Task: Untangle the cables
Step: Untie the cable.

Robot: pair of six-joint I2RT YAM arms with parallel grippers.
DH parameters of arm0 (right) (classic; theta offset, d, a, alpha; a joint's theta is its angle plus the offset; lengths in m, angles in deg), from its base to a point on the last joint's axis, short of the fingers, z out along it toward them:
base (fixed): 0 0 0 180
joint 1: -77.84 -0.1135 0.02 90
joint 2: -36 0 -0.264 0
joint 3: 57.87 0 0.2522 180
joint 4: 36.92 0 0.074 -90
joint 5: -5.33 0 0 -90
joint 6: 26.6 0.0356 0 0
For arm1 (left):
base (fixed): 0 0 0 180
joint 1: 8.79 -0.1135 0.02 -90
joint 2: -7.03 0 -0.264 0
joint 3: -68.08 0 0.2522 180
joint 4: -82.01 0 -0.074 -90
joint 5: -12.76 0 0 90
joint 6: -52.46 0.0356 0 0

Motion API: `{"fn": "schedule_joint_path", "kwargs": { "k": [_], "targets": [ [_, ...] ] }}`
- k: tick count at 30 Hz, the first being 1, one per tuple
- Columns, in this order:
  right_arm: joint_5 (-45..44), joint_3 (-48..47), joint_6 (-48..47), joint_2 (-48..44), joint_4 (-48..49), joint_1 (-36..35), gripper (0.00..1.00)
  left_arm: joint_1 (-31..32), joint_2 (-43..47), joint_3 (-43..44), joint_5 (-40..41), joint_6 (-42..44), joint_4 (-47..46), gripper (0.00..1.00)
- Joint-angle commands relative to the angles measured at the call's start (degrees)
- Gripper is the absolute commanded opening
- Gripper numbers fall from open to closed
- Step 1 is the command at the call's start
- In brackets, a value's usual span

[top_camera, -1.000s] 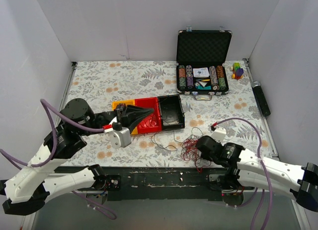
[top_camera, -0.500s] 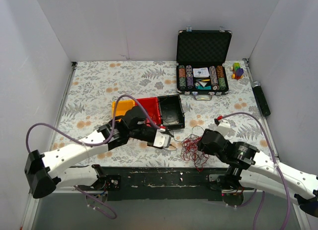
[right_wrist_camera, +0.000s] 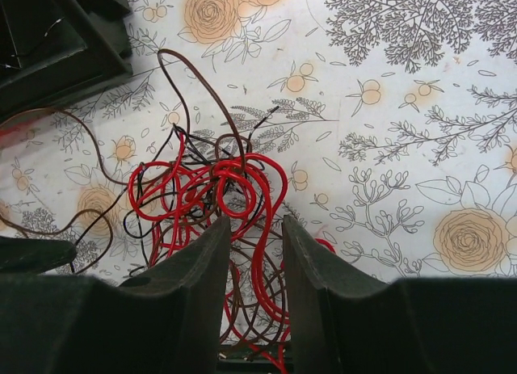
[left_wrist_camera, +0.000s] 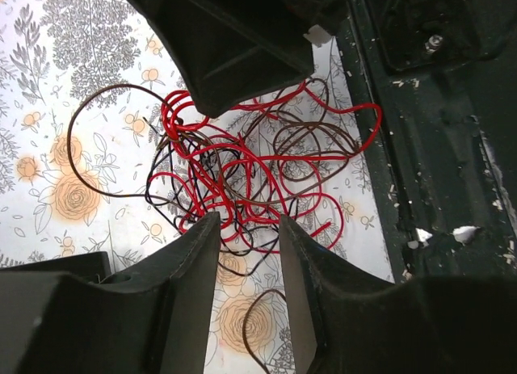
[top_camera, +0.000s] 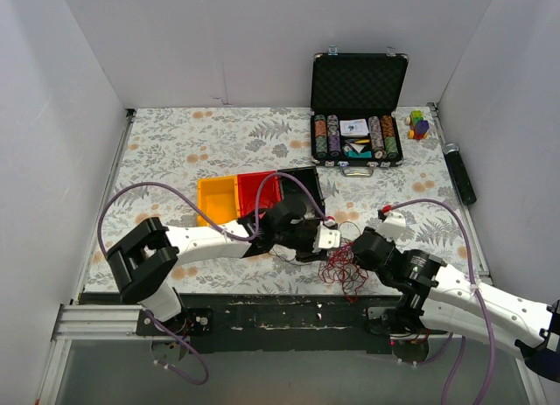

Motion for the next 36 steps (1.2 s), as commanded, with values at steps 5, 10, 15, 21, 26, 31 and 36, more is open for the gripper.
{"fn": "schedule_joint_path", "kwargs": {
  "k": [5,10,15,21,26,31,36],
  "targets": [
    [1.6,2.1,-2.2,-0.6,5.2,2.7,0.38,0.7,-7.4,6.0,2.7,-4.8,-5.5,0.38],
    [3.5,2.1,-1.4,-1.3,3.5,2.8,0.33,2.1,-9.2,8.0,2.1,-4.2,-5.2,0.34],
    [7.0,2.1,-1.4,-1.7,1.8,2.8,0.35,2.9,-10.9,6.5,3.5,-1.7,-6.5,0.29],
    [11.4,2.5,-0.6,-0.5,0.0,2.8,0.46,3.4,-12.0,2.2,8.3,3.3,-8.3,0.00],
    [11.6,2.9,-0.3,1.2,1.1,2.7,0.39,3.0,-10.2,1.2,9.0,4.4,-6.0,0.00],
    [8.7,-0.4,-1.0,-2.3,-1.1,2.8,0.14,3.0,-8.3,-1.8,9.9,4.3,-6.8,0.00],
    [6.4,-5.2,-2.3,-6.8,-5.0,2.8,0.04,3.0,-6.6,-4.1,10.1,5.5,-6.3,0.00]
  ]
}}
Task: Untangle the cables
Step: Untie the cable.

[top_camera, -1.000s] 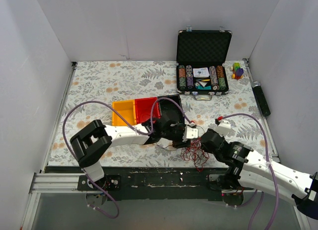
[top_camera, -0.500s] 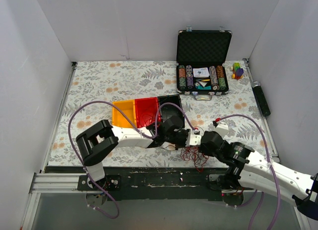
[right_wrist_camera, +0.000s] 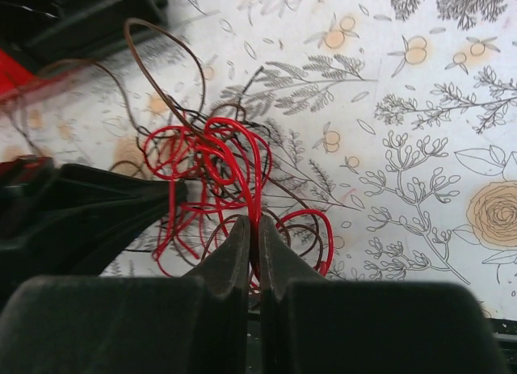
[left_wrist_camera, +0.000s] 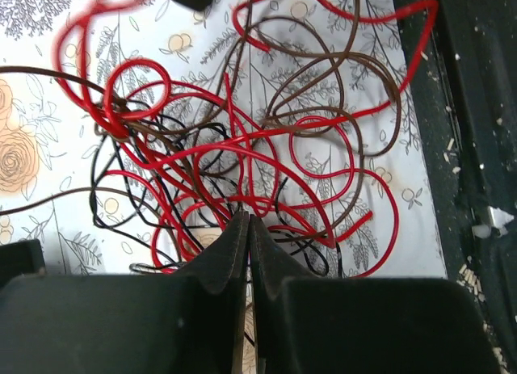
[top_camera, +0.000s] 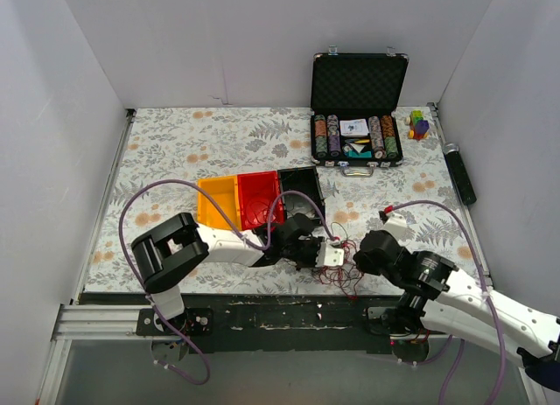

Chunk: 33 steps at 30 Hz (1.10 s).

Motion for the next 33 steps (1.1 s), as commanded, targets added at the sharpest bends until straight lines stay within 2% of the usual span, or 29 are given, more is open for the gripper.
{"fn": "schedule_joint_path", "kwargs": {
  "k": [1,9,11,14,17,19,21,27,30,33],
  "targets": [
    [-4.3,-7.1,-0.9,-3.7,-5.0,0.2,0.03,-0.1,4.4,-2.0,1.1,2.1,0.5,0.00],
    [-11.1,-14.3,2.1,-6.4,-15.3,0.2,0.01,-0.1,7.9,-6.6,0.3,3.5,1.4,0.00],
    [-11.4,-14.8,0.4,-7.5,-14.1,0.2,0.02,-0.1,8.8,-7.1,0.9,3.7,1.4,0.00],
    [-6.8,-13.1,-5.7,-9.3,-7.1,0.2,0.04,-0.1,10.9,-5.7,2.1,2.1,2.0,0.00],
    [-0.3,-11.3,-10.4,-9.6,-2.1,0.2,0.04,-0.1,14.2,-0.3,2.0,-1.6,6.6,0.00],
    [5.8,-9.4,-14.1,-10.2,2.1,0.2,0.05,-0.2,17.0,4.7,-1.0,-2.9,12.8,0.02],
    [10.6,-7.6,-17.8,-10.8,6.0,0.2,0.07,-0.2,21.0,6.2,-5.1,-3.3,17.0,0.04],
    [14.7,-6.3,-23.5,-10.5,9.2,0.1,0.08,-0.6,32.4,6.3,-12.4,-1.2,23.4,0.06],
    [17.5,-6.3,-26.7,-9.4,12.5,0.2,0.08,-0.6,33.7,4.2,-12.4,0.2,21.2,0.11],
    [20.2,-7.0,-29.4,-7.2,14.2,0.2,0.09,-0.6,30.8,4.0,-10.8,0.8,18.0,0.13]
  ]
}}
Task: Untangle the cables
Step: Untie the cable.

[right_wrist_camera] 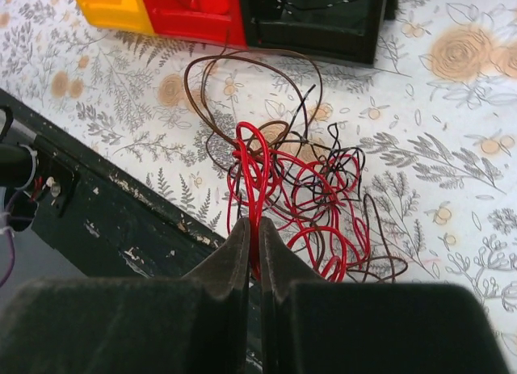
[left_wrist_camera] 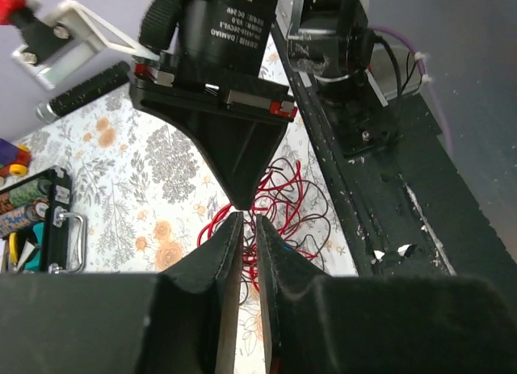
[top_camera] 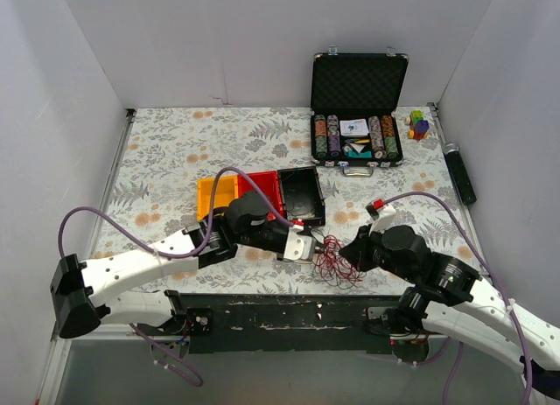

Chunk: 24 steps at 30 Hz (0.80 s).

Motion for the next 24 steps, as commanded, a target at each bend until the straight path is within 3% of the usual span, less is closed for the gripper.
{"fn": "schedule_joint_path", "kwargs": {
  "k": [1,15,20,24],
  "targets": [
    [6.0,-1.1,-7.2,2.5,7.2,0.2,0.10,-0.3,-5.0,-0.9,0.2,1.8,-0.2,0.14],
    [10.0,0.5,-8.8,2.3,9.1,0.1,0.12,-3.1,-14.2,3.3,-0.9,2.2,1.5,0.18],
    [10.0,0.8,-8.9,2.7,8.7,0.1,0.37,-3.1,-12.5,4.0,-1.9,3.0,1.5,0.18],
    [9.5,1.4,-8.5,1.5,8.8,0.1,0.42,-3.1,-11.7,1.8,-1.2,4.9,1.5,0.18]
  ]
}}
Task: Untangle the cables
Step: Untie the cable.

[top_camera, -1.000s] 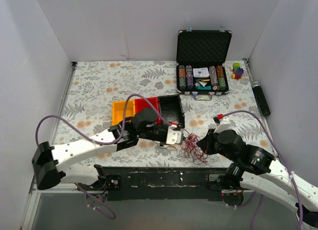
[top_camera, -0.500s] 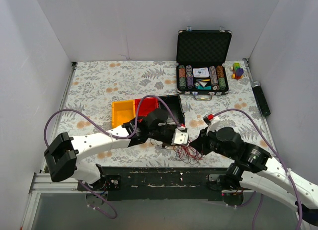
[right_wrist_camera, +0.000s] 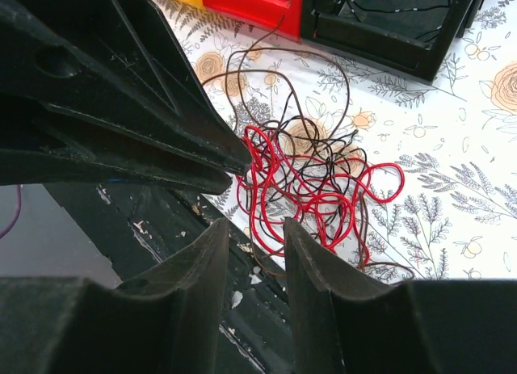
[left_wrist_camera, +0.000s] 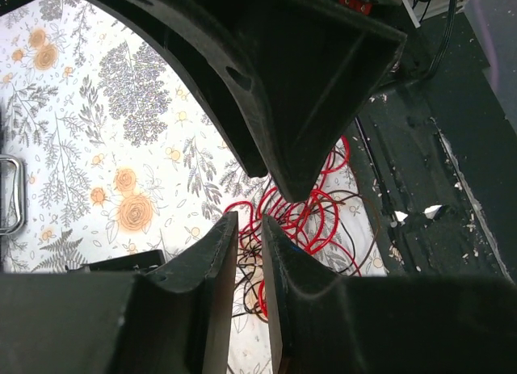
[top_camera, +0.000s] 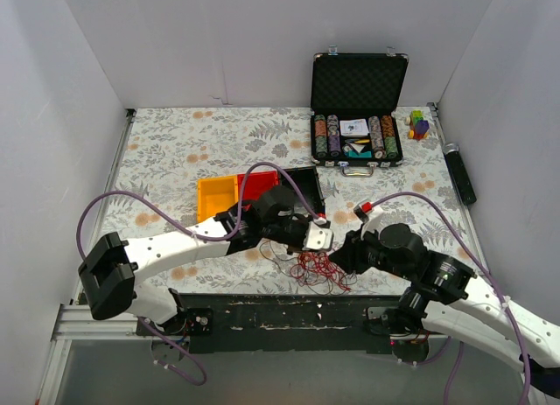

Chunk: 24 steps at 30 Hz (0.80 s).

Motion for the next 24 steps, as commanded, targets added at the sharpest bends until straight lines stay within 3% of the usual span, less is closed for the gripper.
{"fn": "schedule_joint_path", "kwargs": {
  "k": [1,6,13,20,24],
  "targets": [
    [0.1,0.7,-0.6,-1.3,3.0,0.1,0.42,0.0,2.6,-0.6,-0.7,2.0,-0.3,0.18],
    [-3.6,-0.1,1.2,-2.0,-1.0,0.1,0.39,0.0,-0.9,0.3,-2.1,7.5,4.7,0.20],
    [-10.6,-0.6,6.4,-6.3,-5.6,0.1,0.38,0.3,-4.4,0.3,-2.0,19.9,14.1,0.34],
    [-11.8,-0.1,8.2,-6.1,-6.0,0.1,0.38,0.4,-8.0,2.0,1.8,22.6,15.5,0.34],
    [-11.8,0.5,8.9,-6.3,-5.4,0.1,0.38,0.5,-8.8,1.9,2.9,22.9,14.9,0.26]
  ]
}}
